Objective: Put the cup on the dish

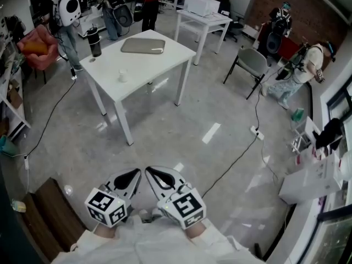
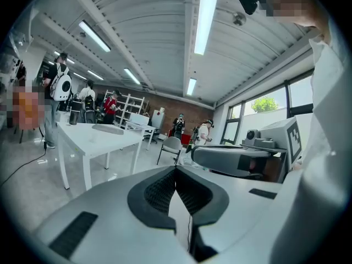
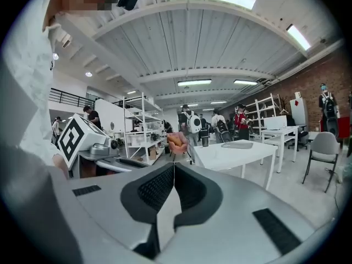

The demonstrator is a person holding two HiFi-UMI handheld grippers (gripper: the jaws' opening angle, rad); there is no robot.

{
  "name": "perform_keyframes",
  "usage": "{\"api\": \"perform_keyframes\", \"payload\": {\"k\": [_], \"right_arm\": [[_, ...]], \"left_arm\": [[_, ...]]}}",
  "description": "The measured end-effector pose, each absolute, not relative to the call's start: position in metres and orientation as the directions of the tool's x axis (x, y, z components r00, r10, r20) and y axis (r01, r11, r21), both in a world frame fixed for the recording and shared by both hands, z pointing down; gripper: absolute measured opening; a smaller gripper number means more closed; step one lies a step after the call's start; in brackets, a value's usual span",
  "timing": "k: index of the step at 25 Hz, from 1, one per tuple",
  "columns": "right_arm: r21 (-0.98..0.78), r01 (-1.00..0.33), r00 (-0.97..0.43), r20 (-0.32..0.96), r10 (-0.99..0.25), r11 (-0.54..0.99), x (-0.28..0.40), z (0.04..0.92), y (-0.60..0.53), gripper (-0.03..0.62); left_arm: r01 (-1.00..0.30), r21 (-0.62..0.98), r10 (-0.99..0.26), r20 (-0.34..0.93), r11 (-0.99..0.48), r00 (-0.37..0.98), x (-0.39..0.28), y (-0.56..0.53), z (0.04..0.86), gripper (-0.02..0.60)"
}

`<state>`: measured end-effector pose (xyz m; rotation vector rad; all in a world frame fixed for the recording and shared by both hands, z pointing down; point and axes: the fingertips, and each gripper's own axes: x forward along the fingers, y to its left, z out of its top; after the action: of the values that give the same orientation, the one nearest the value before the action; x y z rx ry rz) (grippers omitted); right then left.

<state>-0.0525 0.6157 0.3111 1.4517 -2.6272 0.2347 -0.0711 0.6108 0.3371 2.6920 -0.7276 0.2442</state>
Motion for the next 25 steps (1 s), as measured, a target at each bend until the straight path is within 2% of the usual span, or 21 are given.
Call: {"api": "perform_keyframes", "payload": {"k": [13, 25], "right_arm": [[-0.109, -0.852, -0.524, 0.197, -0.829, 0.513, -0.046, 0.335, 0.583, 0.014], [-0.076, -0.874, -0.485, 0.204, -0.850, 0.480, -0.053, 0.327, 0.430, 0.014]], "left_arm": [[-0.570, 0.311, -0.483, 0.317, -0.760, 0.816, -0.079, 0.577, 0.372, 0.008], [-0.518, 0.313, -0.439, 0.291, -0.796, 0.850, -0.082, 0.431, 0.358, 0.007]]}}
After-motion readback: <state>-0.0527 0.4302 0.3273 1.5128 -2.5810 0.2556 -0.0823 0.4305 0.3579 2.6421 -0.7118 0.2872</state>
